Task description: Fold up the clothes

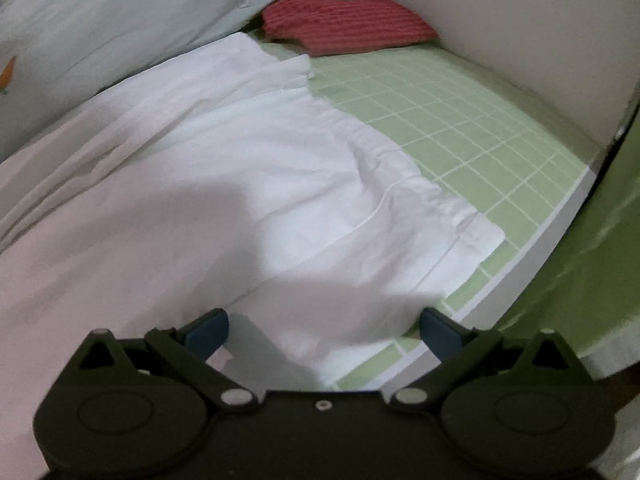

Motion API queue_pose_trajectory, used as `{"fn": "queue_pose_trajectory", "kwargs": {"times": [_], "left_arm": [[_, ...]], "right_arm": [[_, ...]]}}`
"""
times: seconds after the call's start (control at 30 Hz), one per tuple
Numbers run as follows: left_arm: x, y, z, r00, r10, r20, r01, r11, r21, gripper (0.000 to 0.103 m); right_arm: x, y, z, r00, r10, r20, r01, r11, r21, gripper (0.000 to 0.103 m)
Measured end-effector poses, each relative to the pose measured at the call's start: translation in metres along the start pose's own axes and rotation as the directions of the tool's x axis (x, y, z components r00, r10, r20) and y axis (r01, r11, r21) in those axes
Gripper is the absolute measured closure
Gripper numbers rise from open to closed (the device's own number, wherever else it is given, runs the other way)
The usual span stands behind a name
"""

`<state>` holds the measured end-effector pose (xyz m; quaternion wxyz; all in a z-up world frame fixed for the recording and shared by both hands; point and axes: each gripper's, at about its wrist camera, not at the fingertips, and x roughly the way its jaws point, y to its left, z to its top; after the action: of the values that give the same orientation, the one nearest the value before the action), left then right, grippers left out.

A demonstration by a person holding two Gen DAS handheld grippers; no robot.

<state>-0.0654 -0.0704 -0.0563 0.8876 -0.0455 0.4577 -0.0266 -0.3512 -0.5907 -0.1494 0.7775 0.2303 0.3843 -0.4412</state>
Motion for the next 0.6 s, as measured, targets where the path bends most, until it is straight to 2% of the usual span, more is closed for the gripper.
{"fn": "queue_pose_trajectory", "kwargs": {"times": [0.13,0.37,0.6], "left_arm": [[0.012,0.031,0.013,1.000,0.026,0.002,-0.026,1.000,-0.017,0.014],[0.044,0.085,0.038,0.996,0.085,-0.003,-0.084,0.991,-0.099,0.014],[0.078,0.118,0.065,0.996,0.087,-0.002,-0.086,0.987,-0.136,0.017]], "right_arm": [[0.001,0.004,0.003,0.999,-0.040,-0.001,0.040,0.997,0.067,0.003],[0.002,0.006,0.003,0.998,-0.068,-0.012,0.069,0.994,0.088,0.002],[0.004,0.010,0.008,0.995,-0.096,-0.036,0.100,0.983,0.152,0.001]]}}
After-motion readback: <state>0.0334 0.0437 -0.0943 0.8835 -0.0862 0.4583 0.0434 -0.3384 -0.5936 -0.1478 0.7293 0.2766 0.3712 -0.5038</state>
